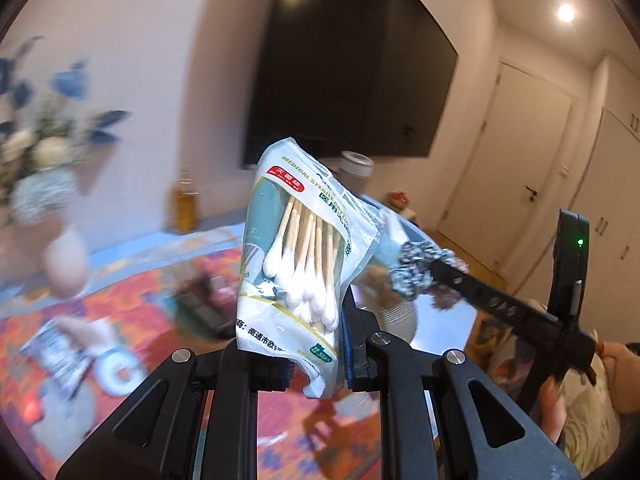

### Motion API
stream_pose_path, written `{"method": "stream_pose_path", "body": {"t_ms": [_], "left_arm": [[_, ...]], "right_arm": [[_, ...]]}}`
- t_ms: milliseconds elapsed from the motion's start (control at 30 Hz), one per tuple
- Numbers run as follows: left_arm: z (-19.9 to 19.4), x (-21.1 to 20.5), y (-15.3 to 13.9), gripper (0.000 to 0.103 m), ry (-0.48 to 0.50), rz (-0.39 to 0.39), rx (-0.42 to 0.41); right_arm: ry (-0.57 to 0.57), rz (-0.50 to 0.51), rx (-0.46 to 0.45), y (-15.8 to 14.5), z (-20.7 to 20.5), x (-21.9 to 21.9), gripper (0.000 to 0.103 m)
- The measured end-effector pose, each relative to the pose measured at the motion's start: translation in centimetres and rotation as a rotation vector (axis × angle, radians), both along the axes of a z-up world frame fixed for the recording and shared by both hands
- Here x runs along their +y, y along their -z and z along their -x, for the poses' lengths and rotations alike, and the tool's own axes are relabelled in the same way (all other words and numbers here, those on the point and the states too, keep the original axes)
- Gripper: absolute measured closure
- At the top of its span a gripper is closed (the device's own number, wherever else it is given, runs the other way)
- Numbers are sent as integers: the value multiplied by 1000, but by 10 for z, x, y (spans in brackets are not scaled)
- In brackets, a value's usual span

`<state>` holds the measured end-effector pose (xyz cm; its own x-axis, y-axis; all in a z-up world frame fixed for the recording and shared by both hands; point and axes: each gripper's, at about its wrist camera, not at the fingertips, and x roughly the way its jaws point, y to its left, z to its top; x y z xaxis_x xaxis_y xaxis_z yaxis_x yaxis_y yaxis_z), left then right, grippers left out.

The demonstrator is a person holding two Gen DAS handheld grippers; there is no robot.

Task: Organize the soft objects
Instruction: 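Carry the swab pack and scrunchie with fuzzy ball to the bowl and open both tools, then move both tools back over the tablecloth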

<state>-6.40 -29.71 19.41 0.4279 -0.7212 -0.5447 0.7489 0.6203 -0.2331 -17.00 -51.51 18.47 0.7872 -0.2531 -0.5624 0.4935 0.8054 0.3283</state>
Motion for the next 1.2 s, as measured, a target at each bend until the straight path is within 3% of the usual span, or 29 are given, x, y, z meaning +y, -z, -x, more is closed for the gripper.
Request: {"method": "stream_pose_path", "body": {"t_ms": [133,167,200,267,367,500,667,800,900,933,967,1000,1033,1100,1200], "left_arm": [[-11,-52,21,88,54,-37,53],[-15,-61,27,80,54,-45,64],[-20,-71,33,72,66,-53,78],[-27,-84,47,54,85,-92,104],[-29,-80,60,54,70,-115,133],[-24,-53,53,54,62,-72,135],[-12,1,21,54,-2,-9,85],[-1,82,2,54,-45,157,186],[11,147,-11,54,-173,182,144],[16,167,-15,44,-221,178,119],[23,193,-20,20,-287,173,80],[28,212,-23,9,-336,176,53],[35,236,-26,4,-399,190,17],[47,273,-31,4,-475,197,-25],[55,318,-31,4,-599,160,-53]], "right_arm": [[50,-43,47,20,-13,-24,59],[53,-65,51,25,-16,-29,55],[57,-80,52,30,-19,-30,43],[73,-114,46,39,-17,-37,29],[78,-116,58,46,-12,-38,29],[79,-148,55,50,-1,-42,29],[46,-194,20,44,12,-29,29],[-3,-141,11,33,14,-1,28],[-80,-113,10,29,9,34,22],[-110,-117,6,30,7,43,22],[-142,-121,3,30,5,52,22],[-191,-124,-3,32,1,68,21],[-223,-124,-6,33,-2,78,20],[-305,-113,-6,36,-10,107,14],[-404,-83,10,42,-22,145,14]]}}
